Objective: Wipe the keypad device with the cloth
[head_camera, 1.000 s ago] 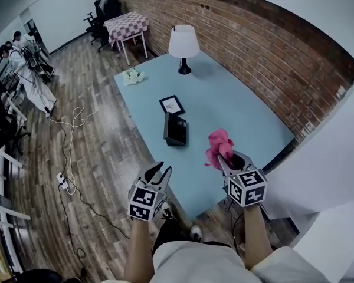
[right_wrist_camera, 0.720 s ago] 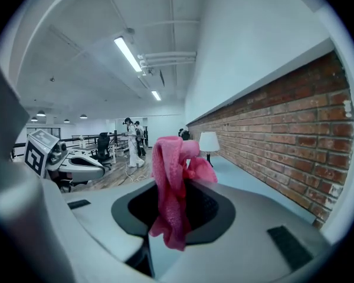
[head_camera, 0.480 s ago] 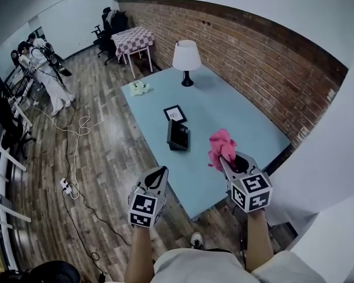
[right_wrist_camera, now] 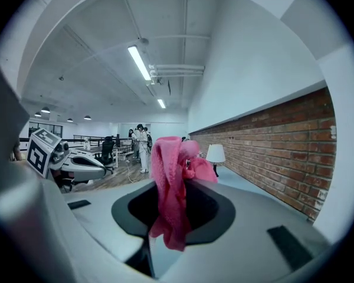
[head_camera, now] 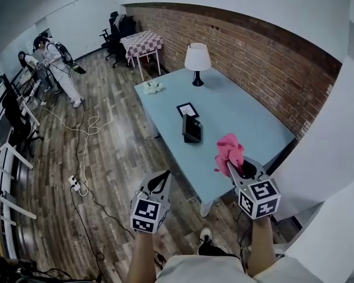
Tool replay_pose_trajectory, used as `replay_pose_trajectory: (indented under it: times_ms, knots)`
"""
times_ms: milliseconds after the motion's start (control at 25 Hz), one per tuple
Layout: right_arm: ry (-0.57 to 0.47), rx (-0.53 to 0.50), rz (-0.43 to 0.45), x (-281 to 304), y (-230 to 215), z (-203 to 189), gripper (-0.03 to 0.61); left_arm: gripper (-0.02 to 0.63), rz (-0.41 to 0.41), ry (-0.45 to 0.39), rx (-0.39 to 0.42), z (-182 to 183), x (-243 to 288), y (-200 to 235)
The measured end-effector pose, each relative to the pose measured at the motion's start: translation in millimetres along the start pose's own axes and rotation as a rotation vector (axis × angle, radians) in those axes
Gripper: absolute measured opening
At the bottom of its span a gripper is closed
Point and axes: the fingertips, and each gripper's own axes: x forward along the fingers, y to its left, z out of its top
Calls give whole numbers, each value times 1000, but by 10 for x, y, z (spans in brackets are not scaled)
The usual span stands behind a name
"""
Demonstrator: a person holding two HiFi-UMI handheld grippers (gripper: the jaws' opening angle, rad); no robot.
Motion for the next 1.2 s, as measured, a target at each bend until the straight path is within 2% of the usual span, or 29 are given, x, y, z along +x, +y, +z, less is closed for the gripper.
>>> replay_pose_trajectory:
  times_ms: [360,560,840,1200]
  knots:
    - [26,-48,14,-625,744,-92,107,28,-7,-4,19,-51,-908,-187]
    - [0,-49,17,-1054,1077,-93,107,28,-18,-12,28,-114,-1349,-429]
    - [-22,-51,23,-1534,1391,-79,107,28,-21,-15,51,-52,-1833,-711]
    - [-32,-71,40,-1815,1577,-64,107,28,5,-35,63,77,-2154,-877]
